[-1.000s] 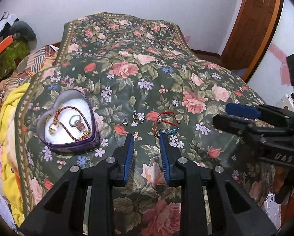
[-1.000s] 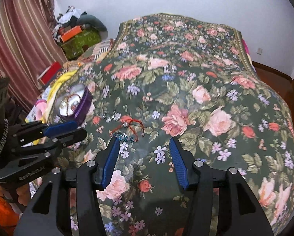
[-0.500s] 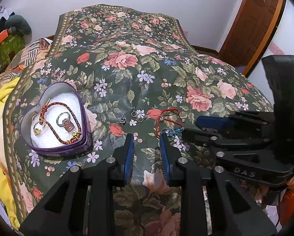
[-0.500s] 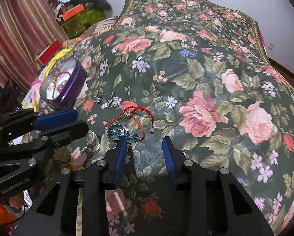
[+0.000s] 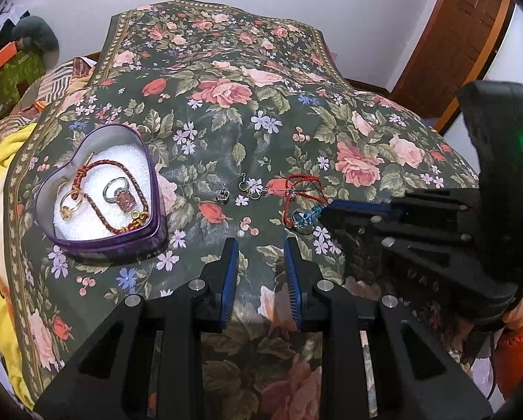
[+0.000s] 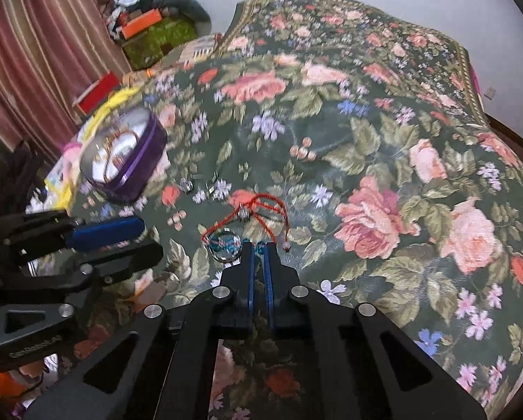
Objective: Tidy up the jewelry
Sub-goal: 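Move both grippers back toward the remaining jewelry on the bedspread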
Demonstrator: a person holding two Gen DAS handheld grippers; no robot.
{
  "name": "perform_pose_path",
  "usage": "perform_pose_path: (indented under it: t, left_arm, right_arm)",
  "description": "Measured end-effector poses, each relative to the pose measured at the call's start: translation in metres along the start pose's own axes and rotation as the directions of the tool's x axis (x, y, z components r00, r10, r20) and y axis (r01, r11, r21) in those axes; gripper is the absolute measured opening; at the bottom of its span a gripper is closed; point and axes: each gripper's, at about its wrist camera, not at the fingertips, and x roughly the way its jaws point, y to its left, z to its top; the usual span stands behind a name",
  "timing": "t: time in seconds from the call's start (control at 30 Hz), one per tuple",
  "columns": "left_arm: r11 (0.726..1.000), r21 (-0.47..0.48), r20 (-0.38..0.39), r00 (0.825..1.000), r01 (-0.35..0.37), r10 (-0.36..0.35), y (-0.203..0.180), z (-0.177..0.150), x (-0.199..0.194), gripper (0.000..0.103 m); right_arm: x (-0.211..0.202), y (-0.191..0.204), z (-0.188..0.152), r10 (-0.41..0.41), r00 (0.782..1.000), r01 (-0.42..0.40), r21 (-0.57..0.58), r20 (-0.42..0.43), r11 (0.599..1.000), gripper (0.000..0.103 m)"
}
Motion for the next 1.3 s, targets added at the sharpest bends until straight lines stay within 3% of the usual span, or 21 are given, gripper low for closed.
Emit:
perform_pose_path:
  t: [0.23,0.37,0.87,1.3]
  left_arm:
    - [1.0,-0.006,0.003,1.0,0.005,-0.005,0.0,0.0,-0.007,0.025]
    - [1.0,0.012,0.002,1.0,0.011,-0.011,-0.006,0.002,-0.007,0.026]
    - [0.997,0.04,-0.077,0.995,0.067,-0.064,-0.032,0.01,0.036,0.026]
    - [0.991,0.129,-0.038,0.999,-0.023,0.028,-0.048,0.025,0.056,0.026]
  right_arm:
    - [-0.031,-0.001,0.005,-0.009,0.996,0.008,0.015,0.087,1.0,0.005]
    - [-0.043,-0.008,0.004,-0.057,0.993,0.054,0.026,0.107,0.998,0.005]
    - [-0.044,-0.042,-0.01,-0.026,0.997,0.016,0.141,0.067,0.99,0.011]
    - [-0.039,-0.046,-0.017,-0.008,0.999,0.001,0.153,0.042,0.988,0.011]
